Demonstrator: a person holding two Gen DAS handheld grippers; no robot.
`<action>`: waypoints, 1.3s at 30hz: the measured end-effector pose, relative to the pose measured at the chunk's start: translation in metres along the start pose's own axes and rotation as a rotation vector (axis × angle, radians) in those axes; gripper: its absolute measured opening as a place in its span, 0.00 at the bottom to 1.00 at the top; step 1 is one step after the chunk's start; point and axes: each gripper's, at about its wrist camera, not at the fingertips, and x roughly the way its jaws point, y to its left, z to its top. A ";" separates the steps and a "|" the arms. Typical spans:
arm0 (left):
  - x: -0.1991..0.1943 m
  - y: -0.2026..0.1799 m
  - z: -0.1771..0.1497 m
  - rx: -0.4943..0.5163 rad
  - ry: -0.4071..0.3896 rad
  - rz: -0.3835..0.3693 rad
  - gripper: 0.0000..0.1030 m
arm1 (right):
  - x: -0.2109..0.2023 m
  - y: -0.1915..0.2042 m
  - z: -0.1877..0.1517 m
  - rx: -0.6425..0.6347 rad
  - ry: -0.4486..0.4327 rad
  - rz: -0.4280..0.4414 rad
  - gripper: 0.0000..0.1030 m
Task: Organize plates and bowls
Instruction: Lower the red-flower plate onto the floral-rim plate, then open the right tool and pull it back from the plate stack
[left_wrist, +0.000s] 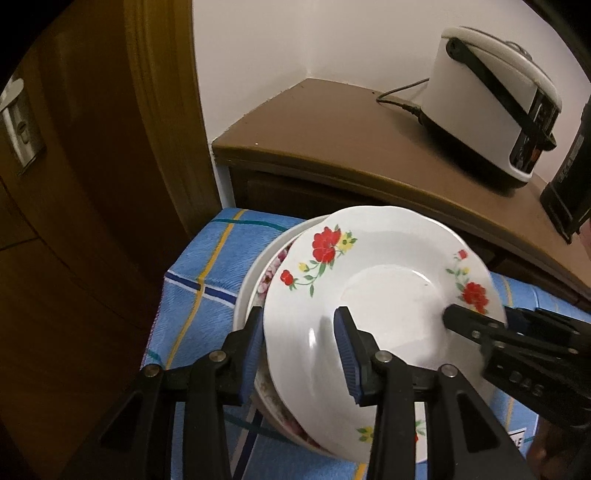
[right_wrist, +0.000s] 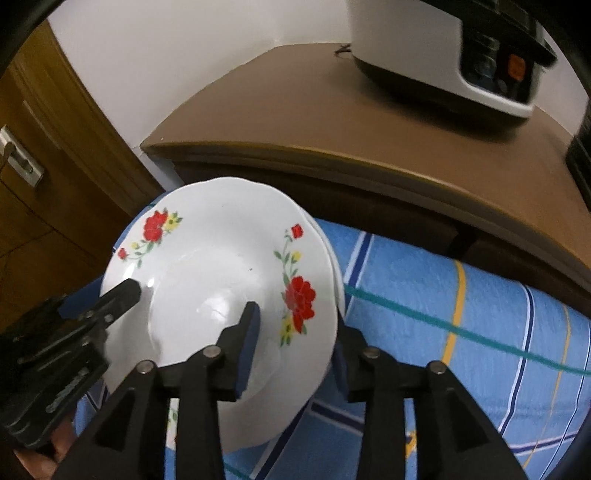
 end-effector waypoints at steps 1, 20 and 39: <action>-0.002 0.000 0.000 0.002 -0.004 0.005 0.42 | 0.000 0.000 0.000 -0.005 -0.001 0.000 0.39; -0.044 0.002 -0.007 0.053 -0.118 0.139 0.64 | -0.059 0.019 -0.013 -0.162 -0.160 -0.099 0.47; -0.136 -0.043 -0.054 0.084 -0.255 0.111 0.74 | -0.170 0.003 -0.092 -0.108 -0.347 -0.155 0.81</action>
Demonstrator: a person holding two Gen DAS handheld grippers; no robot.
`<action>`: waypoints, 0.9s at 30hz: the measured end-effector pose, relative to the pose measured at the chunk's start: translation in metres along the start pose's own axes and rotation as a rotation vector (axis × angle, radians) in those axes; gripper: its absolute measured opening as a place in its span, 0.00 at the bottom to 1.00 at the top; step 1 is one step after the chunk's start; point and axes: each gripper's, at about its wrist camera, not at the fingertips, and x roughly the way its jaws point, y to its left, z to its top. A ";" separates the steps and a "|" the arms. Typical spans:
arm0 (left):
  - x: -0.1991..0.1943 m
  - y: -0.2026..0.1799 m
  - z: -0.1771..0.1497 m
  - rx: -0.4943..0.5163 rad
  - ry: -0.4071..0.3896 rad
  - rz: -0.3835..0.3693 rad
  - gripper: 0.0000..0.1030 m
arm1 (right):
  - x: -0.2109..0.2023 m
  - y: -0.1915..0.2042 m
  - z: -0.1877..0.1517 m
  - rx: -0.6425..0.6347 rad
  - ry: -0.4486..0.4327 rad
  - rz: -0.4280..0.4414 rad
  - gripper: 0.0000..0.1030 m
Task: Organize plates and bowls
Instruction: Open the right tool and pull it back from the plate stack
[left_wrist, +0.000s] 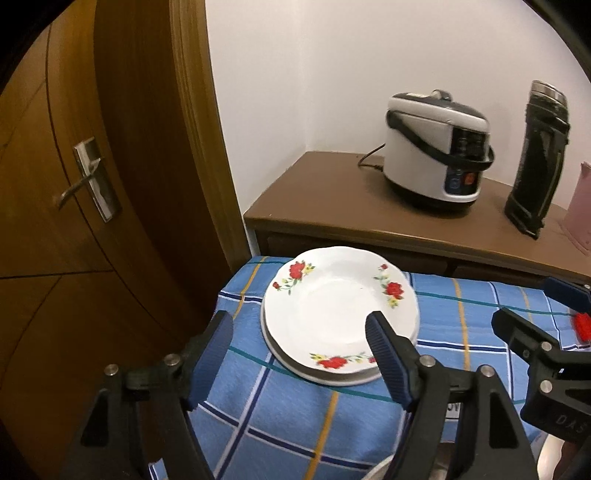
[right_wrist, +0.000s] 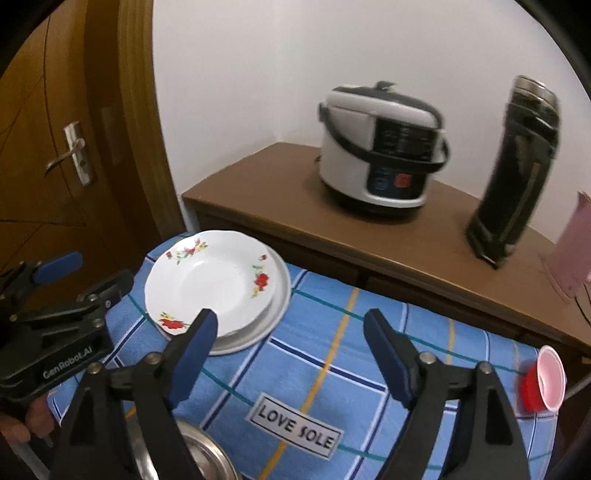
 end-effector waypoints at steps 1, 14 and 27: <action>-0.003 -0.003 -0.001 0.002 -0.003 -0.004 0.74 | -0.006 -0.004 -0.004 0.018 -0.006 0.001 0.82; -0.033 -0.051 -0.029 0.014 -0.034 -0.075 0.74 | -0.054 -0.036 -0.040 0.098 -0.086 -0.096 0.87; -0.051 -0.094 -0.047 0.036 -0.054 -0.113 0.75 | -0.105 -0.092 -0.081 0.222 -0.154 -0.157 0.87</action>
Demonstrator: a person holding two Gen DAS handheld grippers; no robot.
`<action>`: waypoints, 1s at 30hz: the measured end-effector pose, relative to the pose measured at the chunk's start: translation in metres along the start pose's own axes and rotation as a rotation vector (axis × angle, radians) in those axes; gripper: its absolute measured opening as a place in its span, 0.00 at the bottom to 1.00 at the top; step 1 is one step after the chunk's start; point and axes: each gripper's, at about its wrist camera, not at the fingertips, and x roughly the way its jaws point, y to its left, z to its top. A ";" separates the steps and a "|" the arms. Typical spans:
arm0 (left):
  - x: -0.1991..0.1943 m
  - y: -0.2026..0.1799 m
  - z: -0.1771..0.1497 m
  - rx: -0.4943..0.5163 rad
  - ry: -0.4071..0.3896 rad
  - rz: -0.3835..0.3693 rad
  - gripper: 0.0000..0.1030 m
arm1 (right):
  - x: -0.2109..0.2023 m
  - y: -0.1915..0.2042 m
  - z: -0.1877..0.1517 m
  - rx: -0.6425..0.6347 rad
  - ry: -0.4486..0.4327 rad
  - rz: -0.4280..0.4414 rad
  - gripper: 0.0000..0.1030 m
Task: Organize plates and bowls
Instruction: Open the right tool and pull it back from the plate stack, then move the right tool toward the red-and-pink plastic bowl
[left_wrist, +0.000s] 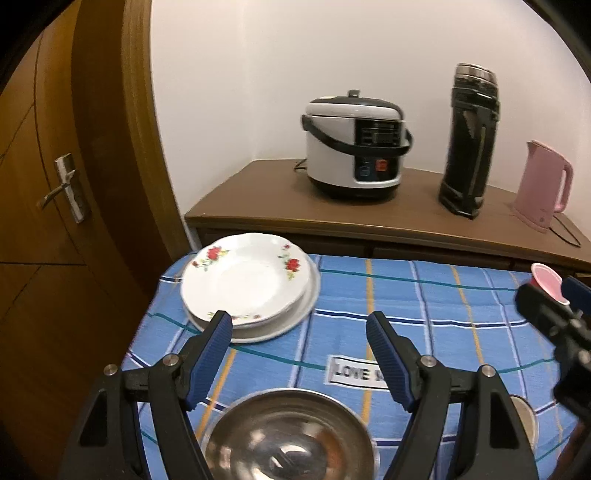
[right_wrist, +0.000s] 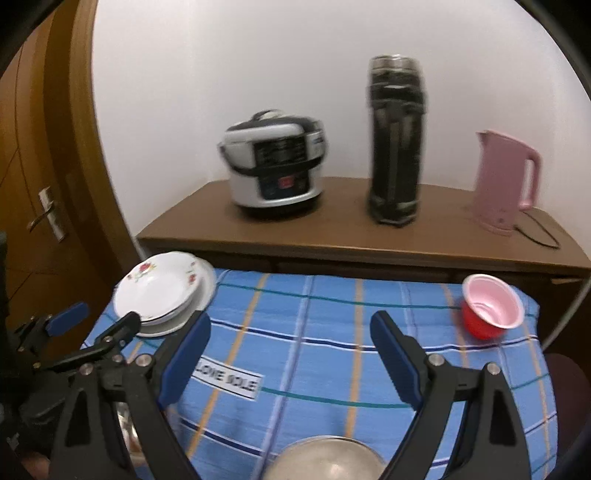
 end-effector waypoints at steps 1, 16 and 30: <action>-0.001 -0.003 -0.001 0.000 -0.001 -0.010 0.75 | -0.004 -0.007 -0.001 0.006 -0.008 -0.015 0.87; -0.002 -0.068 -0.022 0.063 0.016 -0.118 0.75 | -0.028 -0.086 -0.028 0.151 -0.008 -0.112 0.87; 0.001 -0.092 -0.039 0.104 0.050 -0.157 0.75 | -0.043 -0.106 -0.045 0.168 -0.016 -0.161 0.87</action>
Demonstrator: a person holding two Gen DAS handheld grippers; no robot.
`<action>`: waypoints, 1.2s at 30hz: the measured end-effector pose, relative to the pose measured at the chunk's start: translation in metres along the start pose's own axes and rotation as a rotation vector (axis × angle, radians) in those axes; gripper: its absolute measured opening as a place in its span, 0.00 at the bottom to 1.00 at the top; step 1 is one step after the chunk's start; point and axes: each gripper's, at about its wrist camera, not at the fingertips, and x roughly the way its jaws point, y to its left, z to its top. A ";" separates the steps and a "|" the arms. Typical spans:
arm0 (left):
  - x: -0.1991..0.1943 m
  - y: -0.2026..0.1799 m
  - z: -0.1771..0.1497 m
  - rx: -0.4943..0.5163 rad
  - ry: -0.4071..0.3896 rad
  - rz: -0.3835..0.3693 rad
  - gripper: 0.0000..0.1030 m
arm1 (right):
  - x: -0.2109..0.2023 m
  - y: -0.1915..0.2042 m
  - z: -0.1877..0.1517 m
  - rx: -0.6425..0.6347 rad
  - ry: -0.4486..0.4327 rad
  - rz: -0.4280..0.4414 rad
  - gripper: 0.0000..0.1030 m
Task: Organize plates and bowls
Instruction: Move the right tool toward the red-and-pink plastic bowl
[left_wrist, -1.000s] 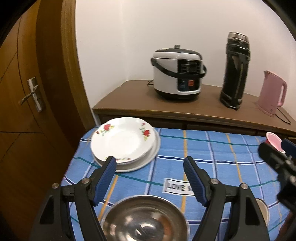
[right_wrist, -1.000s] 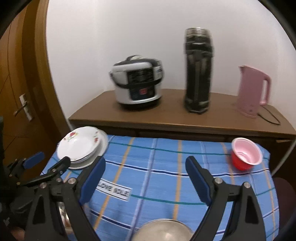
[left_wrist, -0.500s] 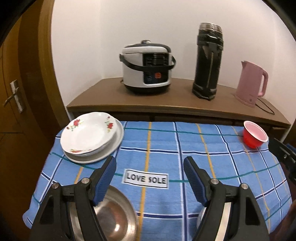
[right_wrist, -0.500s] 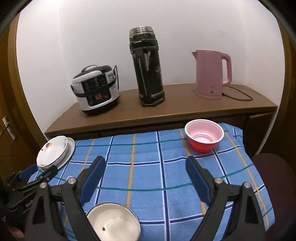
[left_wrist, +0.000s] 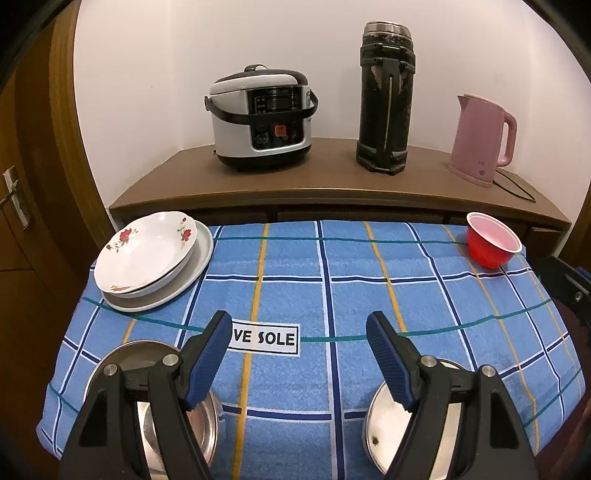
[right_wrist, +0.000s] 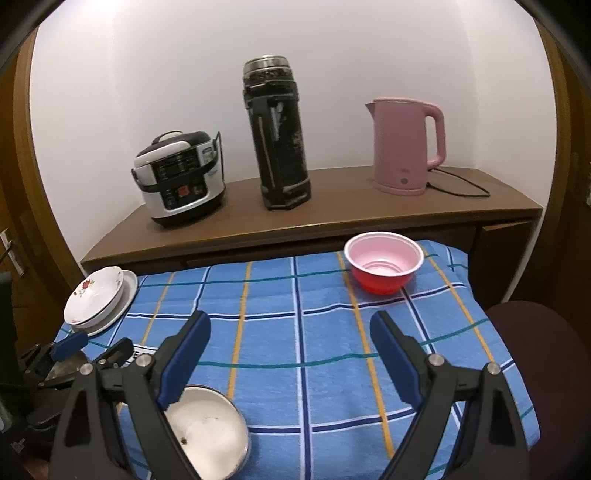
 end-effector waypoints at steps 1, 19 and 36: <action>0.000 0.000 -0.001 0.001 0.000 -0.001 0.75 | -0.001 -0.003 -0.001 0.004 -0.001 -0.008 0.87; -0.007 -0.015 0.009 0.037 -0.024 -0.058 0.75 | -0.007 -0.052 -0.015 0.041 -0.008 -0.099 0.87; 0.005 -0.037 0.037 0.078 -0.007 -0.019 0.75 | -0.001 -0.111 -0.006 0.142 -0.012 -0.132 0.77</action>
